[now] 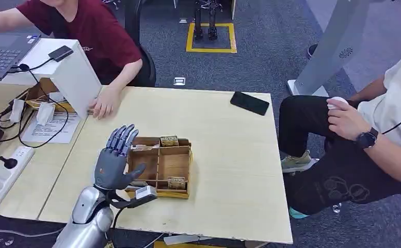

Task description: Pass the card to the sensor for recognition and then transmit it.

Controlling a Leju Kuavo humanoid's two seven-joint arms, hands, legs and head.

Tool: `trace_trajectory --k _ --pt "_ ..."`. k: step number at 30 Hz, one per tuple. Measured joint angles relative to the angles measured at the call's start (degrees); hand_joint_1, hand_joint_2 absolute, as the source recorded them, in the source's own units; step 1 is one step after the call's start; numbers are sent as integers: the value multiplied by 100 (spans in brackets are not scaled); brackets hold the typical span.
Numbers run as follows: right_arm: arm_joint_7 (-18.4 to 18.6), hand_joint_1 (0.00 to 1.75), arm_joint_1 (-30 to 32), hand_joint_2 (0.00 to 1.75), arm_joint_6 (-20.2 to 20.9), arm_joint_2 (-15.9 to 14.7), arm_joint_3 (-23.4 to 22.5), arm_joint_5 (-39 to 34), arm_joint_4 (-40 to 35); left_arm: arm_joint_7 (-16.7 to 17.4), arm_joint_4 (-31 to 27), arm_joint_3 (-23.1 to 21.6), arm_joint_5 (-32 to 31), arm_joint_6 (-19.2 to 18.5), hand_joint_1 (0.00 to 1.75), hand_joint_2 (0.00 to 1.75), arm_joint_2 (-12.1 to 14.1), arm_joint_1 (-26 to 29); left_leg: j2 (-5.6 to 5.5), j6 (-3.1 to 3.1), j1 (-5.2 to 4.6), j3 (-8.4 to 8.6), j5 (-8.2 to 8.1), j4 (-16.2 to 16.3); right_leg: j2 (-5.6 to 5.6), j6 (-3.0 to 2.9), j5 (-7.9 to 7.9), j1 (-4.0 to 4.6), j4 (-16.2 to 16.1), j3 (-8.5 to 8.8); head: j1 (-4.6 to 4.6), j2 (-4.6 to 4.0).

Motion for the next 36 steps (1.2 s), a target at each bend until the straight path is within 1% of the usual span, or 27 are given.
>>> trace_trajectory --k 11,20,24,36 --pt "-2 0 -24 175 68 -2 22 0 0 63 245 -4 79 0 0 175 -2 -166 0 0 0 0 0 0 1 0 0 0 0 -1 0 0" --pt "-2 0 -28 175 68 -4 26 0 -4 24 358 -9 158 0 0 175 -18 -210 1 0 0 0 0 0 1 0 0 0 0 -2 0 0" --pt "-2 0 -31 175 68 -7 28 0 -7 -44 419 -65 245 0 0 175 -28 -211 0 0 0 -1 0 0 1 0 0 0 0 -1 0 2" --pt "0 0 -50 175 77 -9 35 15 -11 -35 540 -221 413 0 0 175 -61 -264 1 0 0 -1 0 0 1 0 0 0 0 -1 0 0"
